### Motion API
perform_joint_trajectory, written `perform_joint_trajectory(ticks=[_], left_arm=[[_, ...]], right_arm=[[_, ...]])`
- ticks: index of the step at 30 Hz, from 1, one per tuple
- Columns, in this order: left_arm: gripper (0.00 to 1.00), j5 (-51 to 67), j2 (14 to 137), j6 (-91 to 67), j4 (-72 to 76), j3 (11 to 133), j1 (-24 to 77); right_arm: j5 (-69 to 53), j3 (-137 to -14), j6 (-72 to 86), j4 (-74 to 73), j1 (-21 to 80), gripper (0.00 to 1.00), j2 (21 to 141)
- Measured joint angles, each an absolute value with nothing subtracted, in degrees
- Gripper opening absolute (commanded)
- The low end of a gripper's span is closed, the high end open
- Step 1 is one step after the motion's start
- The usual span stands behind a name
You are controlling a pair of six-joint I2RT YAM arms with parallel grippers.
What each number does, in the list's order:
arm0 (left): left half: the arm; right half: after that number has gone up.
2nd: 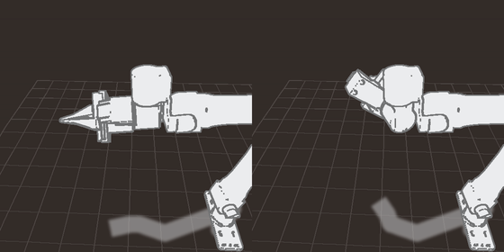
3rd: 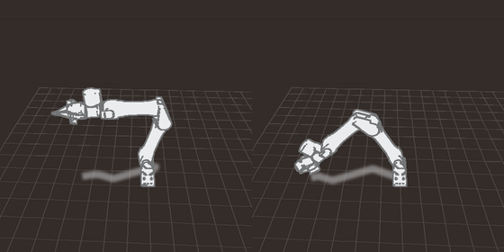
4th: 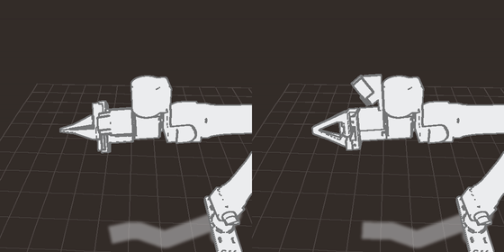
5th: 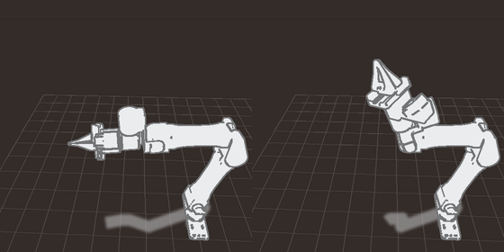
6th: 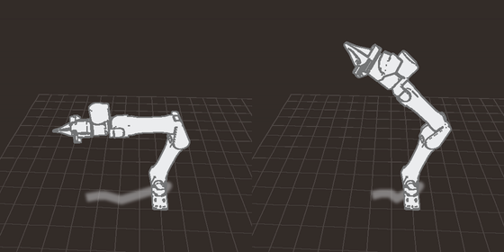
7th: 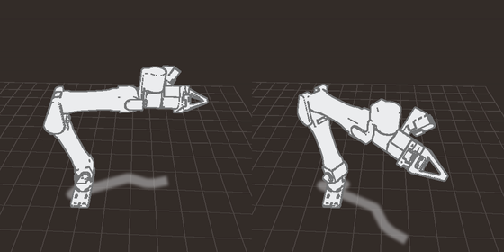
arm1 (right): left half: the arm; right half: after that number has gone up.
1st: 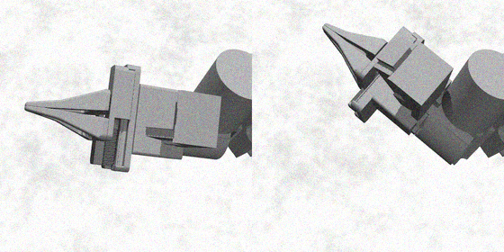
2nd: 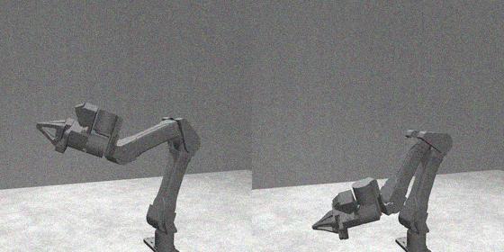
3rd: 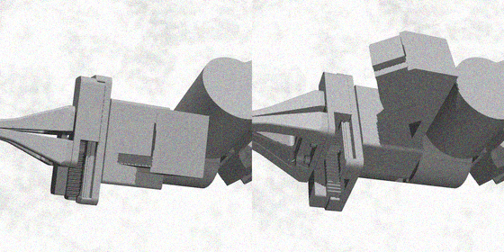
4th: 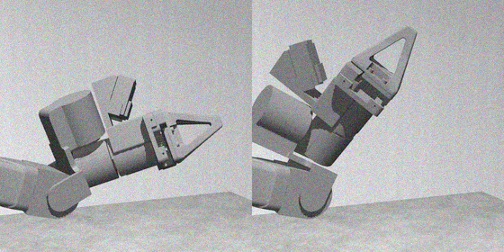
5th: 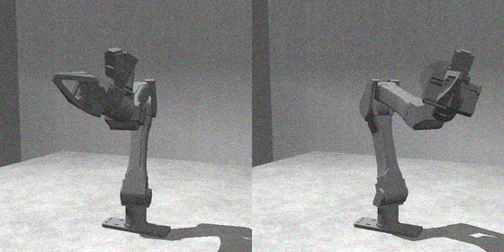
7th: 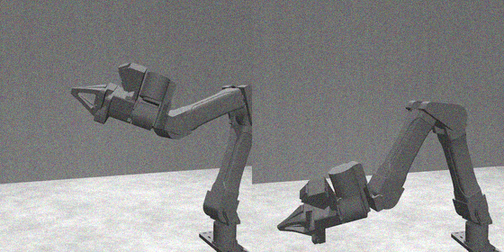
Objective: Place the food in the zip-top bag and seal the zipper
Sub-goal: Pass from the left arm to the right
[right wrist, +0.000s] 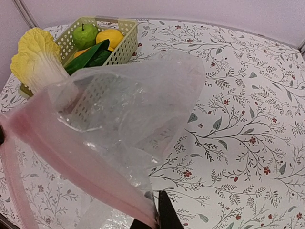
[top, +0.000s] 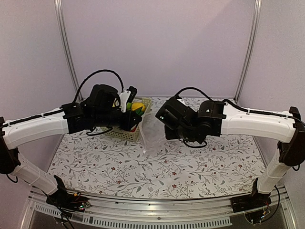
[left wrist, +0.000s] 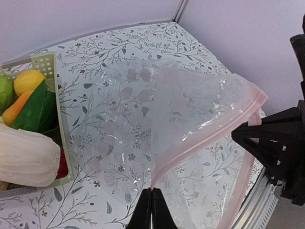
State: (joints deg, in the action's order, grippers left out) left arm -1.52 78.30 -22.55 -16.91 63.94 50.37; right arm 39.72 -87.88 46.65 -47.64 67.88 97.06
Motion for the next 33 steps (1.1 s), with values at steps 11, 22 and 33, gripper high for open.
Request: perform_joint_trajectory(ticks=[11, 22, 33], left_arm=[[0.61, 3.2, 74.8, -21.4, -13.8, 62.7, 50.5], [0.8, 14.2, 72.7, -20.4, -9.8, 62.4, 50.5], [0.83, 20.1, 73.6, -32.5, 2.7, 55.3, 51.6]], right_arm=[[41.1, -87.4, 40.0, -46.8, 66.1, 0.0, 89.4], [44.3, -102.2, 27.5, -63.0, 64.0, 0.0, 83.9], [31.3, -93.8, 27.4, -62.6, 64.0, 0.0, 90.7]])
